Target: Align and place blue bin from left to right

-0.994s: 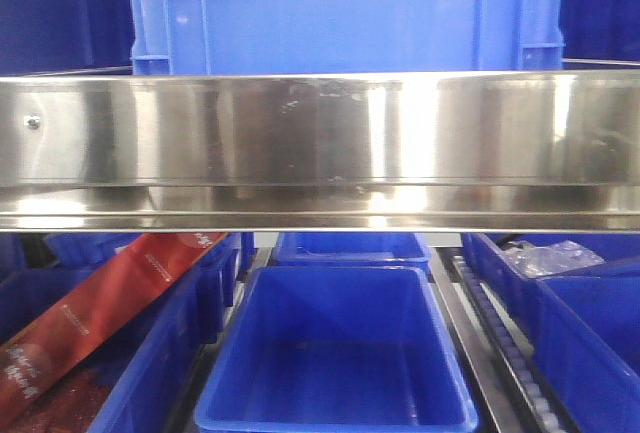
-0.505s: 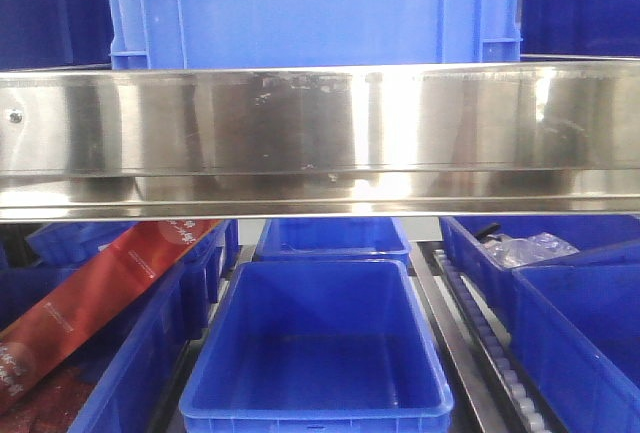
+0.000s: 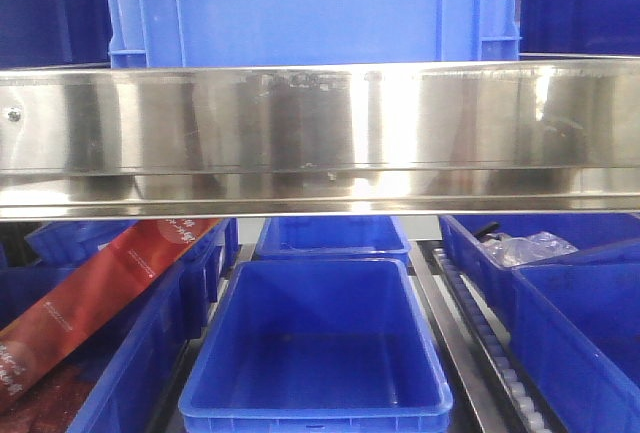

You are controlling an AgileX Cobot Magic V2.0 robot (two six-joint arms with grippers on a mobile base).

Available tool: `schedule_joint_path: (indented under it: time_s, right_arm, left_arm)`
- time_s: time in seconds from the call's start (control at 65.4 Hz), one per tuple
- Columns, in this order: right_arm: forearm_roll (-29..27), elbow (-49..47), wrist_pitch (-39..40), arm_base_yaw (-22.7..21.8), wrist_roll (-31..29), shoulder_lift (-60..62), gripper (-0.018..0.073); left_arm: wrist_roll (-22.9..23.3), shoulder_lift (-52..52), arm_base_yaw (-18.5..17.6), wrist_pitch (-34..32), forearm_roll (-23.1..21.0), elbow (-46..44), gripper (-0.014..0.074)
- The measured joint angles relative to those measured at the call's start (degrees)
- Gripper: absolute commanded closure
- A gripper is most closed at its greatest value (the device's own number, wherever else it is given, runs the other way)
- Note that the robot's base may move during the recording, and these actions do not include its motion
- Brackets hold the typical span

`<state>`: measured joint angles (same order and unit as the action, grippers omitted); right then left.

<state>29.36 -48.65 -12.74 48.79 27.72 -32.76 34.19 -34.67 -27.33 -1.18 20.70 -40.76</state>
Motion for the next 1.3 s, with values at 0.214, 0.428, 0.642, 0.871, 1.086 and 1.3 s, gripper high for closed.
schedule_joint_path:
  time_s: [0.214, 0.428, 0.642, 0.871, 1.086, 1.3]
  right_arm:
    - [-0.2, 0.1, 0.0, 0.0, 0.0, 0.6, 0.0637]
    - [-12.9, 5.7, 0.0, -5.3, -17.1, 3.3, 0.0637]
    - [-19.1, 17.7, 0.4, -19.4, -21.4, 9.3, 0.0637]
    - [-26.7, 28.8, 1.3, -32.3, -26.8, 17.9, 0.0637]
    - [-27.6, 36.5, 1.6, -38.3, -27.2, 25.8, 0.0637]
    - [-27.7, 43.2, 2.1, -38.7, -27.3, 32.2, 0.0637]
  left_arm:
    - [0.0, 0.0, 0.0, 0.0, 0.0, 0.0, 0.0707]
    - [0.0, 0.0, 0.0, 0.0, 0.0, 0.0, 0.0707]
    - [0.0, 0.0, 0.0, 0.0, 0.0, 0.0, 0.0707]
    - [0.0, 0.0, 0.0, 0.0, 0.0, 0.0, 0.0707]
    - [-0.1, 0.0, 0.0, 0.0, 0.0, 0.0, 0.0707]
    - [-0.1, 0.0, 0.0, 0.0, 0.0, 0.0, 0.0707]
